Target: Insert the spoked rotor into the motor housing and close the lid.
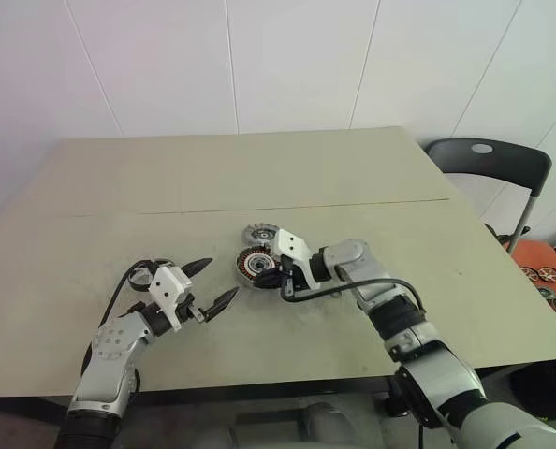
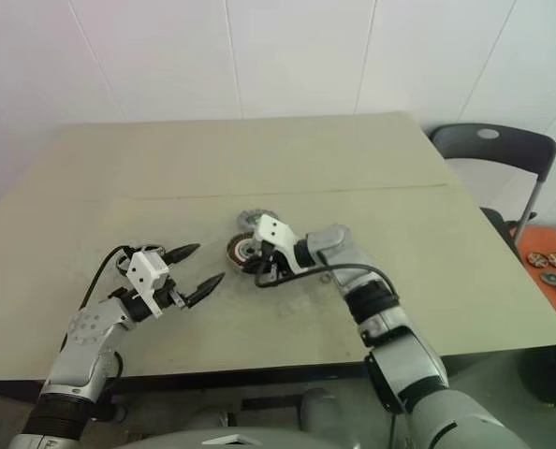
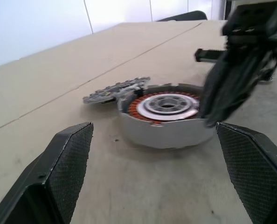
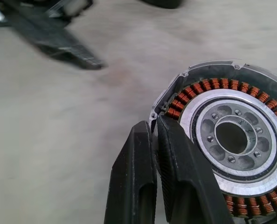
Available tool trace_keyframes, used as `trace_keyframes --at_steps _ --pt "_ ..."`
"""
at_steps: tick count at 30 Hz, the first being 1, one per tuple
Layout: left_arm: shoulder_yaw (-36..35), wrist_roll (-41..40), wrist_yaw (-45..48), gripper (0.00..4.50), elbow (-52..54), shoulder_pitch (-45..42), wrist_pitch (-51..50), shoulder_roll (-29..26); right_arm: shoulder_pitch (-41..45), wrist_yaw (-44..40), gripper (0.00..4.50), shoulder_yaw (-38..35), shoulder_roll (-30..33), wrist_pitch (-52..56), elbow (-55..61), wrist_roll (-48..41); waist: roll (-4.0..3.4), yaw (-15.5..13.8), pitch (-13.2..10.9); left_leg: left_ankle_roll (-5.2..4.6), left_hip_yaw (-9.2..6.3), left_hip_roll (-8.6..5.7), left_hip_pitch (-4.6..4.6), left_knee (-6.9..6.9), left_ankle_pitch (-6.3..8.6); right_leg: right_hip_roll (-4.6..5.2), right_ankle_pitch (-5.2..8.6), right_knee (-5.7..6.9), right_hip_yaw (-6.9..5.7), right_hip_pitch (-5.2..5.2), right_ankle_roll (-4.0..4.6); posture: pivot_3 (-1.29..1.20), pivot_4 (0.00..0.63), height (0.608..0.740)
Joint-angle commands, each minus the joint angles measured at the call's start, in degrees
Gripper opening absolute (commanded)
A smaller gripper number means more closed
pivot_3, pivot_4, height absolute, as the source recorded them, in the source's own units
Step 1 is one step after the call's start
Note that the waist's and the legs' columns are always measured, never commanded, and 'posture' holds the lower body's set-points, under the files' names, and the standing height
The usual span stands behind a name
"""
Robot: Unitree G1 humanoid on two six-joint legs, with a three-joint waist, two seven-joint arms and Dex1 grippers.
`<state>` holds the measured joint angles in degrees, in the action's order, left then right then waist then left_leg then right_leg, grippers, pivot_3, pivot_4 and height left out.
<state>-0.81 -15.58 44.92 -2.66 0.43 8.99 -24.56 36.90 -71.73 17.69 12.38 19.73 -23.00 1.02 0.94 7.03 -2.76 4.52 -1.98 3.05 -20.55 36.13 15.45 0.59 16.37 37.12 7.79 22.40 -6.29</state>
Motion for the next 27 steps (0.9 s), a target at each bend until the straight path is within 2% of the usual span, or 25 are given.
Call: trace_keyframes --at_steps 1,8,14,20,23,27 --pt "-0.40 -0.28 0.27 4.50 1.73 -0.41 0.03 -0.53 -2.14 -4.42 0.01 -0.55 1.17 8.81 8.81 -7.17 0.00 0.04 0.00 0.00 0.00 0.00 0.00 0.01 0.00 0.00 0.00 0.00 0.00 0.00 0.00 0.00 0.000 0.740" --pt "0.76 -0.40 1.94 4.50 2.63 0.01 -1.69 -1.32 -6.52 -4.61 0.01 0.43 4.90 17.71 15.23 -12.60 0.02 -0.05 0.00 0.00 0.01 -0.01 0.00 0.01 0.00 0.00 0.09 -0.03 0.00 0.00 0.07 0.00 0.000 0.740" --pt "0.85 -4.54 5.71 4.50 6.41 1.70 -8.20 -2.96 -5.96 3.10 0.01 3.89 3.32 10.86 9.49 -7.29 0.06 0.38 0.02 0.00 0.02 0.00 0.10 0.00 0.00 -0.02 0.24 -0.02 0.00 -0.02 -0.05 0.00 0.000 0.740" --pt "0.02 -6.00 7.85 4.50 9.39 3.18 -13.47 -6.38 -4.94 7.52 0.01 7.09 3.76 0.92 3.71 -2.23 0.19 0.61 -0.01 0.01 -0.10 -0.08 0.46 0.18 -0.01 -0.06 0.06 -0.02 0.03 -0.13 0.37 0.00 0.000 0.740" --pt "-0.37 -5.87 8.12 4.50 10.22 3.23 -14.32 -7.84 -5.11 6.09 0.86 8.06 4.56 -0.71 3.39 -2.41 0.30 0.47 -0.07 0.05 -0.13 -0.10 0.94 0.16 0.02 -0.03 0.03 -0.06 0.03 -0.18 0.43 0.00 0.000 0.740" --pt "-1.03 -5.80 8.02 4.50 10.23 2.55 -14.52 -8.72 -4.58 6.12 2.09 5.57 4.08 0.09 3.47 -5.24 0.29 0.45 -0.07 0.12 -0.15 -0.16 1.00 0.16 0.06 0.07 0.04 -0.23 0.03 -0.19 0.44 0.00 0.000 0.740"
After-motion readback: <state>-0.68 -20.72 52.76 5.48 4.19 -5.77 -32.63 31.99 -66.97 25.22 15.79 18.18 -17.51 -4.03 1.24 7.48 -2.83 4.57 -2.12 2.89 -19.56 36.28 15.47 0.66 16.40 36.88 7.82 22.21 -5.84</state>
